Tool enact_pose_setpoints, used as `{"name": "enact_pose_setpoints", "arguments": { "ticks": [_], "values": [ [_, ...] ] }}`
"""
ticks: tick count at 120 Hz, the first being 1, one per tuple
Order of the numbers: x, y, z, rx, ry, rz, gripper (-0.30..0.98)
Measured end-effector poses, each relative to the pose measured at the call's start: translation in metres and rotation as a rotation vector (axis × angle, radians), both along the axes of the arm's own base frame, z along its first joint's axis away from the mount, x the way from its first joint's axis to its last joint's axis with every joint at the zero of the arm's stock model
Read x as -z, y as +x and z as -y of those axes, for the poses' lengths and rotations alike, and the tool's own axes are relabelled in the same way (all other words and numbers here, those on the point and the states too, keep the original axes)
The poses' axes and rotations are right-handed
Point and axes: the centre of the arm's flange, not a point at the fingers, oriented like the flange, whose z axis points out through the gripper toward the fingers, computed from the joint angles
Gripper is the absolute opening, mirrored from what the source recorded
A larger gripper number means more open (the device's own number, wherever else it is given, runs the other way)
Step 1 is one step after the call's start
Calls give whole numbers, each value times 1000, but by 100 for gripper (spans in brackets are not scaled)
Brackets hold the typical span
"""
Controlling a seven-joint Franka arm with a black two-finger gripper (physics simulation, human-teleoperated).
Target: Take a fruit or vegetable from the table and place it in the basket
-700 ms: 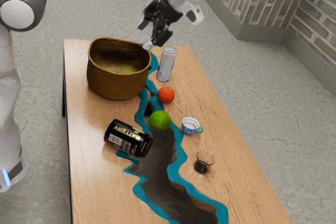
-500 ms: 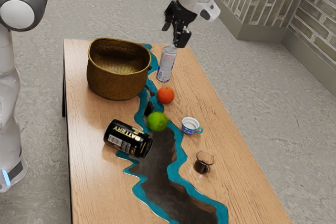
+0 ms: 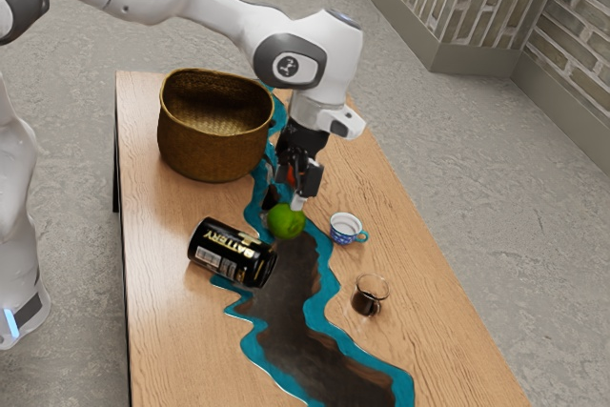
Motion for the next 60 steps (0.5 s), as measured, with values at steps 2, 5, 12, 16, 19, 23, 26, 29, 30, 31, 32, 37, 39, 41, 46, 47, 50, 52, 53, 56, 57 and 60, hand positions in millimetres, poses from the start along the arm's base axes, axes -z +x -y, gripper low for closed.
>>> {"name": "enact_pose_setpoints", "arguments": {
  "ticks": [2, 5, 12, 16, 19, 23, 26, 29, 30, 31, 32, 37, 39, 41, 46, 47, 50, 52, 53, 56, 57, 60],
  "values": [
    [4, 0, 1, -3, -4, 1, 69],
    [7, -1, 2, -7, -10, 6, 69],
    [13, -1, 3, -18, -21, 15, 69],
    [18, 0, 2, -26, -27, 18, 69],
    [21, 1, 2, -31, -31, 18, 69],
    [26, 2, 1, -38, -35, 19, 69],
    [29, 3, 1, -43, -39, 19, 69],
    [33, 4, 0, -48, -41, 18, 69],
    [34, 4, 0, -49, -42, 18, 69],
    [35, 5, 0, -51, -43, 17, 69],
    [37, 6, -1, -53, -44, 16, 69],
    [43, 8, -2, -61, -46, 15, 69],
    [44, 9, -2, -63, -48, 15, 69],
    [46, 10, -1, -65, -49, 15, 69],
    [49, 11, -1, -68, -52, 16, 69],
    [50, 12, 0, -68, -53, 16, 69],
    [51, 12, 0, -70, -55, 16, 69],
    [53, 12, 0, -71, -56, 15, 69],
    [54, 11, 0, -72, -56, 14, 69],
    [57, 10, -1, -75, -57, 11, 69],
    [58, 10, -1, -76, -57, 10, 69],
    [59, 9, -2, -80, -58, 9, 69]
  ]
}}
